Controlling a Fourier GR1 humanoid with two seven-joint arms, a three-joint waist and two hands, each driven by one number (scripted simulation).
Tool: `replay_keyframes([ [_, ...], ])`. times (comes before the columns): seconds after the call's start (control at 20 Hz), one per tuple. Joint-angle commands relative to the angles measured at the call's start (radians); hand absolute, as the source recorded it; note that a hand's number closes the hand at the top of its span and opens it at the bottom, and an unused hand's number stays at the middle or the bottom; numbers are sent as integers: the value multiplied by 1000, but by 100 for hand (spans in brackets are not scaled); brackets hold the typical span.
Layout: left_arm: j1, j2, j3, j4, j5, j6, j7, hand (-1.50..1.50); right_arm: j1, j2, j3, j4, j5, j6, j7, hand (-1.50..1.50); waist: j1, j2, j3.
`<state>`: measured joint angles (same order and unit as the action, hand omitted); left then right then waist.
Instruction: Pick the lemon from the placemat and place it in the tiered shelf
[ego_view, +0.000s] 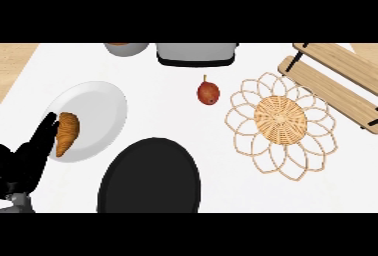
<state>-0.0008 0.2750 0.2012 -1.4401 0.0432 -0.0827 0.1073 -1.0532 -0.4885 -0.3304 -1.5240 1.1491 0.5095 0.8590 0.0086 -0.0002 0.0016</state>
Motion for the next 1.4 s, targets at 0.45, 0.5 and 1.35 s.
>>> replay_keyframes([
  [0.45, -21, 3, 0, 3, -4, -27, 37, 0, 33, -93, -88, 364, -33, -314, -164, 150, 2, 3, -1],
  [0.5, 65, 0, 10, -54, 3, -41, -9, 0, 22, -96, -91, 352, -39, -300, -137, 150, 6, 1, -2],
  [1.35, 15, -32, 7, -23, -26, -12, 18, 0, 48, -205, -144, 637, -108, -524, -317, -150, 1, 1, -1],
])
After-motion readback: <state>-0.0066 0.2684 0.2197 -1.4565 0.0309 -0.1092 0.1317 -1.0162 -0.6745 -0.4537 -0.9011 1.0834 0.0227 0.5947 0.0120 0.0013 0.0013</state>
